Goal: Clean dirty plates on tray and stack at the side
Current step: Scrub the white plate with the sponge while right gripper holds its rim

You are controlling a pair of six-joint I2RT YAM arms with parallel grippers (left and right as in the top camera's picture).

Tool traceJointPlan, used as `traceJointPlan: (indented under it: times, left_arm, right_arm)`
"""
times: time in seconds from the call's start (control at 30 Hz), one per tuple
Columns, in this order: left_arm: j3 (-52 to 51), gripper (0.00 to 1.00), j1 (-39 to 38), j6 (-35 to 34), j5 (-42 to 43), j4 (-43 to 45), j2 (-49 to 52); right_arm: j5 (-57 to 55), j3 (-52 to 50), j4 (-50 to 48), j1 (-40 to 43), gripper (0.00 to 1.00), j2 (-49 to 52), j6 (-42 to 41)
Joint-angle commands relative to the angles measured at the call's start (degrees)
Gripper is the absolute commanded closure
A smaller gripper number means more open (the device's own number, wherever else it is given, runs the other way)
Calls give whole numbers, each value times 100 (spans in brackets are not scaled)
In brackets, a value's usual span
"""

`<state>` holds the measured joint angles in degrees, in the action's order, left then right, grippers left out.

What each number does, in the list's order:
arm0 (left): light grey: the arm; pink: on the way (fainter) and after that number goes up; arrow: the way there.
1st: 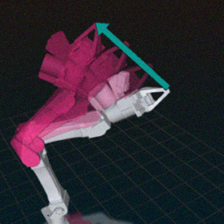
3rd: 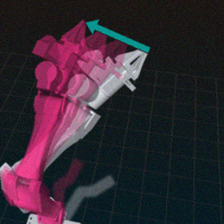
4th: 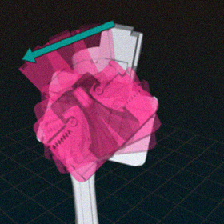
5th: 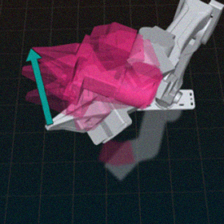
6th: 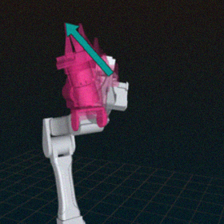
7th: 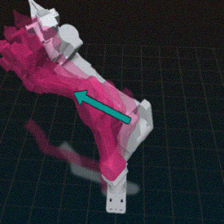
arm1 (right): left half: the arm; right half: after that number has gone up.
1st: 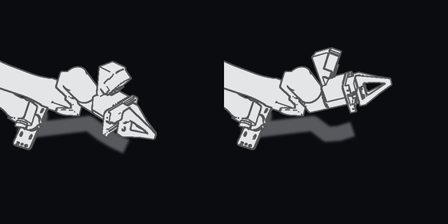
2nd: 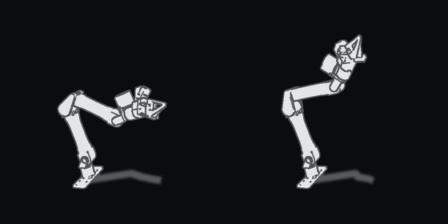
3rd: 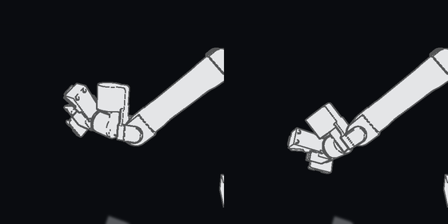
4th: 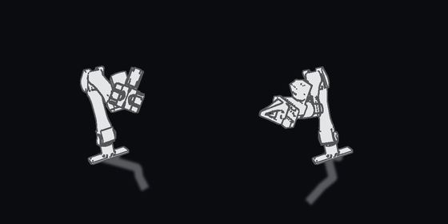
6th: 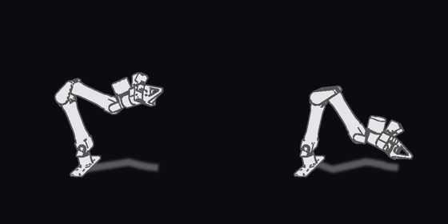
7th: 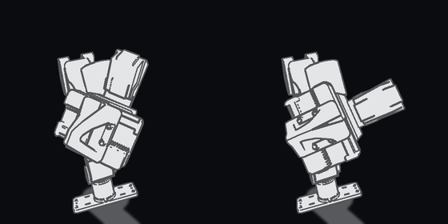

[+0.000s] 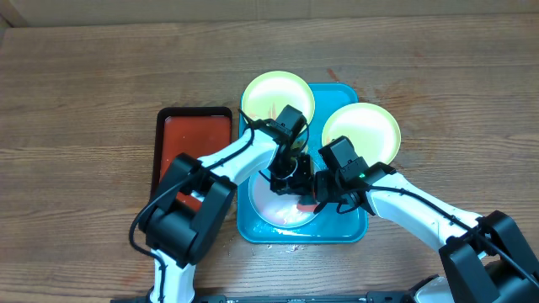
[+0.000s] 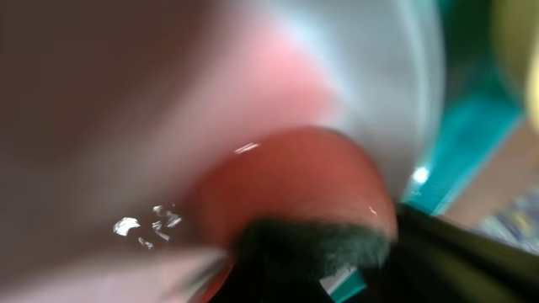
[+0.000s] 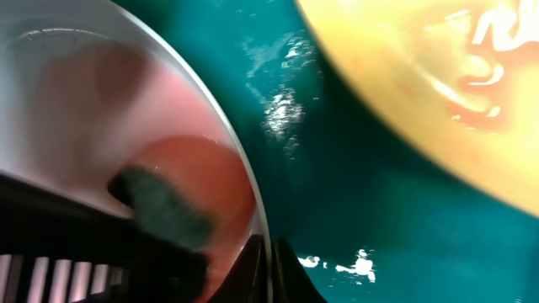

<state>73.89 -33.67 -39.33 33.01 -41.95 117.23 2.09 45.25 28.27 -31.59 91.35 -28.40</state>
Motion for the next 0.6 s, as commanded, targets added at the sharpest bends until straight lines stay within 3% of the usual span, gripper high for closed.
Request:
traceJointPlan:
  times: [0.0, 0.23, 0.4, 0.57]
  left_arm:
    - [-197, 96, 197, -407, -1915, -527, -201]
    - [-197, 96, 295, -385, -3716, -1231, -787]
    - [-199, 96, 289, 39, -4013, -1014, -785]
    - [-208, 96, 280, 210, -3755, -446, -782]
  right_arm:
    - [-195, 2, -33, 44, 96, -39, 85]
    - [-197, 2, -31, 44, 96, -39, 85]
    - [-197, 2, -31, 44, 96, -39, 85]
    - [-195, 2, -26, 44, 96, -39, 87]
